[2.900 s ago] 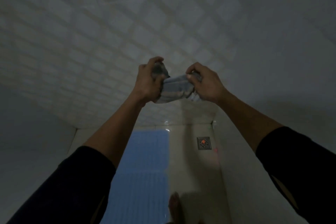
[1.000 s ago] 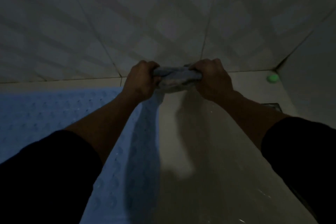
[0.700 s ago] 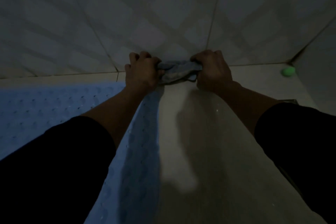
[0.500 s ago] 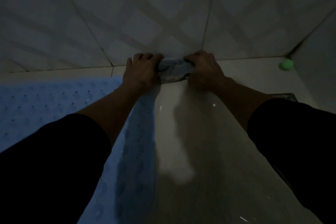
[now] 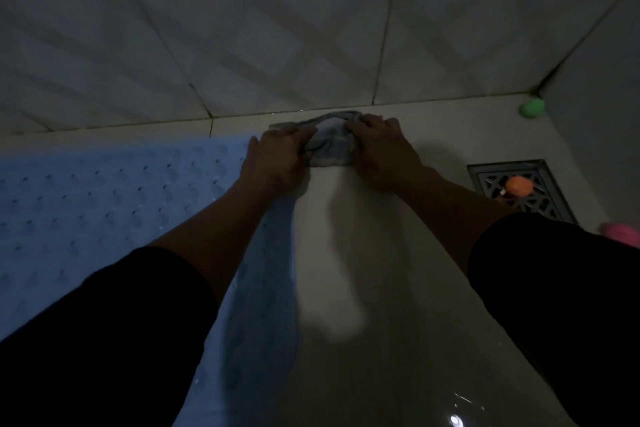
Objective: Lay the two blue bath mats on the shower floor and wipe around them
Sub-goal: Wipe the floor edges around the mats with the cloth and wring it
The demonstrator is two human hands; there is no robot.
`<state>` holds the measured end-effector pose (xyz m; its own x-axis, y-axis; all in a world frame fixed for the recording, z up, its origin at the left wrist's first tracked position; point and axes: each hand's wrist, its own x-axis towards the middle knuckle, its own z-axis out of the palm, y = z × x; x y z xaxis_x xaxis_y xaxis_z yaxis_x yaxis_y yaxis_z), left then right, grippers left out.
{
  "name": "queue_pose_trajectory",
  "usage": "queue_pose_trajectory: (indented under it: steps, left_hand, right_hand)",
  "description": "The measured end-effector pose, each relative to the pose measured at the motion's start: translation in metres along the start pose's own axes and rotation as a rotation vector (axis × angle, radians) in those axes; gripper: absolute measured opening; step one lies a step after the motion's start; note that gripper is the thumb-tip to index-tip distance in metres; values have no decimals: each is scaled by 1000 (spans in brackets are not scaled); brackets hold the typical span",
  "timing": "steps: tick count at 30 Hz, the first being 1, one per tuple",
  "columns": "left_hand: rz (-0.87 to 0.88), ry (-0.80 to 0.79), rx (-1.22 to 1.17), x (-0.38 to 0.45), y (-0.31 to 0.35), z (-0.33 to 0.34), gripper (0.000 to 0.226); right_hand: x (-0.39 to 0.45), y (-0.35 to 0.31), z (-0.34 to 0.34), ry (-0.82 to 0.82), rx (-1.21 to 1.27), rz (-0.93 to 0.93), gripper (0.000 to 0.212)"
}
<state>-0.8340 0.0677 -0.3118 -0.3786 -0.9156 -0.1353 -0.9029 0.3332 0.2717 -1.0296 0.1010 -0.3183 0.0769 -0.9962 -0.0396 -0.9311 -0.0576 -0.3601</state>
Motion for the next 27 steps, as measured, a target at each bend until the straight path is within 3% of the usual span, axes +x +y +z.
queue_pose_trajectory:
  steps: [10, 18, 27]
  left_hand:
    - [-11, -39, -26, -79, 22, 9, 48]
    - [-5, -132, -4, -149, 35, 14, 64]
    - [65, -155, 48, -248, 51, 19, 52]
  right_hand:
    - [-76, -26, -7, -72, 1, 59, 53]
    - [-144, -55, -9, -172, 40, 175, 59]
    - [-233, -95, -8, -287, 34, 279, 63]
